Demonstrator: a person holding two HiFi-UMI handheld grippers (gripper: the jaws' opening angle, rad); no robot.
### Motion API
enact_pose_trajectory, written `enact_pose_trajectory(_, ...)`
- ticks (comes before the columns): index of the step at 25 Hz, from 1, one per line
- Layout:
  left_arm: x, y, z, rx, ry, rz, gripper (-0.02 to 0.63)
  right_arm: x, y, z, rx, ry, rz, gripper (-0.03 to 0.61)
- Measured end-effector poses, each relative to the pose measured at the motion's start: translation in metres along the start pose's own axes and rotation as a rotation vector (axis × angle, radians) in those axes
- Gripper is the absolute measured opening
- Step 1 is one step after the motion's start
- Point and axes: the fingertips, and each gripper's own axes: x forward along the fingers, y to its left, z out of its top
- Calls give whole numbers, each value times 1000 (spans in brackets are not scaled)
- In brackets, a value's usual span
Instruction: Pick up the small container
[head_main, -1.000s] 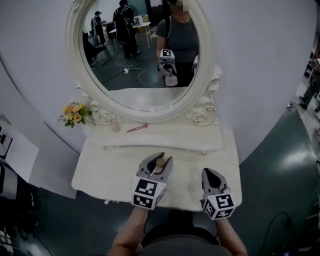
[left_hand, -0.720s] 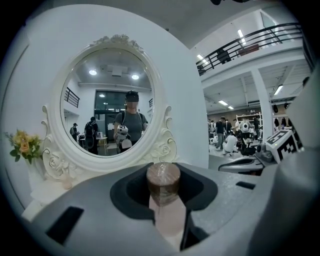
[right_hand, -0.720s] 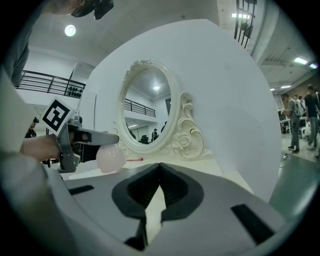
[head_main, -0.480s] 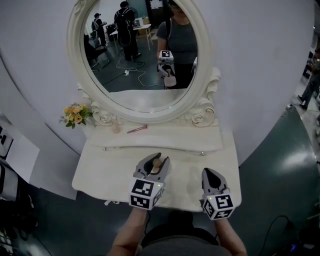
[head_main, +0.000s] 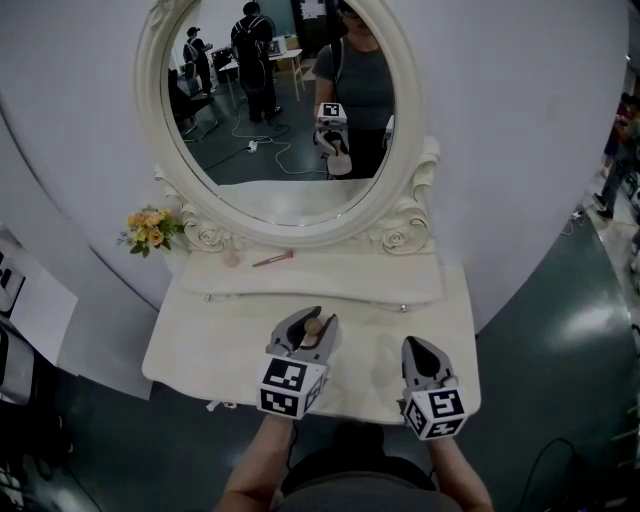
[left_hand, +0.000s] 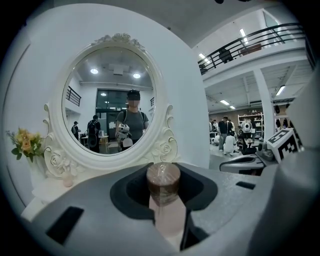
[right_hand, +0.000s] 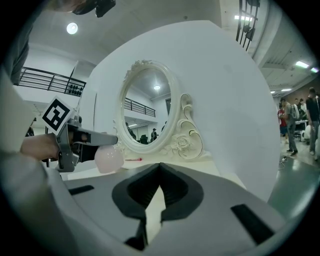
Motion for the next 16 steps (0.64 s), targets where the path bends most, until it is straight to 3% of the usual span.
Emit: enact_pose_trajectory(16, 2, -1, -3, -6, 14, -3, 114, -1, -1, 0, -4, -2, -1, 3)
